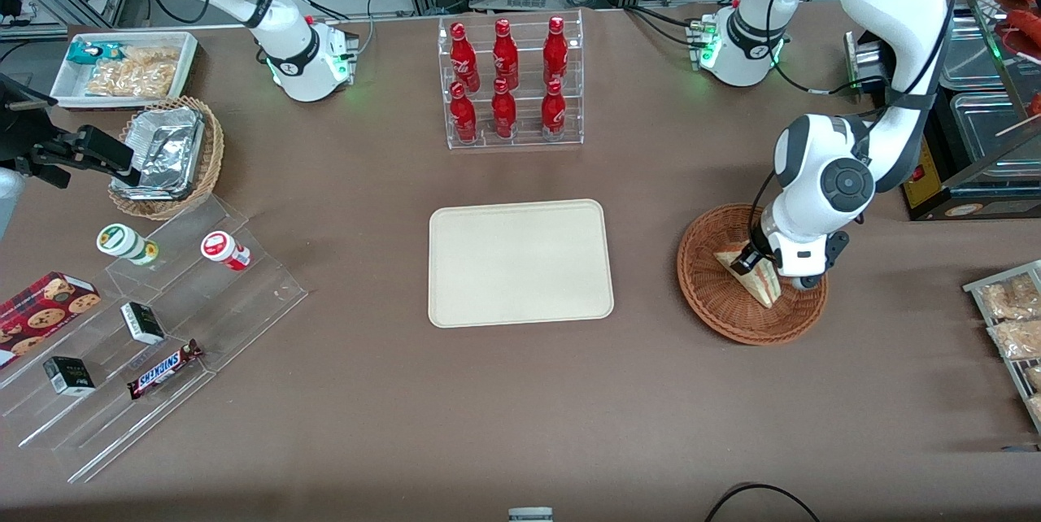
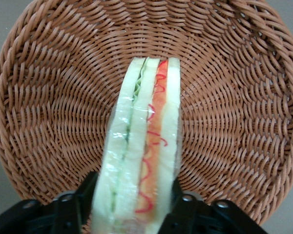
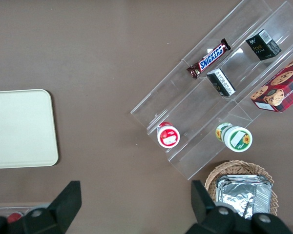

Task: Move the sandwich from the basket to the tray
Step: 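Lift the sandwich and carry it with the left gripper to the tray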

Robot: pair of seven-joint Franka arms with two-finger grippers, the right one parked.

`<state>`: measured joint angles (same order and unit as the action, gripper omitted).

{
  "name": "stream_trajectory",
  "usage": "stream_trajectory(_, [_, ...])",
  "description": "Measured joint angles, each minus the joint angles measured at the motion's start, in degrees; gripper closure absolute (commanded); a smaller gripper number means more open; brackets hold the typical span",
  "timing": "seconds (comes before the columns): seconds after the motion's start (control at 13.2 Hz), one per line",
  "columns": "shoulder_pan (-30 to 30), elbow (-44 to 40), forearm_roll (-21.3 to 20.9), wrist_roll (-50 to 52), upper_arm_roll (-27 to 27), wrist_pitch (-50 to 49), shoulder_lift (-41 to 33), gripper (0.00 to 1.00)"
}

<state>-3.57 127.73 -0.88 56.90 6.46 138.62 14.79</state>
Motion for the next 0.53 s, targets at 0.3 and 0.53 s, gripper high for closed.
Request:
stream_trajectory(0.3, [0.0,-2.3,-1.6,-3.4,0.2,-3.2,-0.2,0.9])
stream_trajectory(0.53, [-0.1,-8.0,-1.7,-10.0,2.7,-14.3,-0.9,0.91])
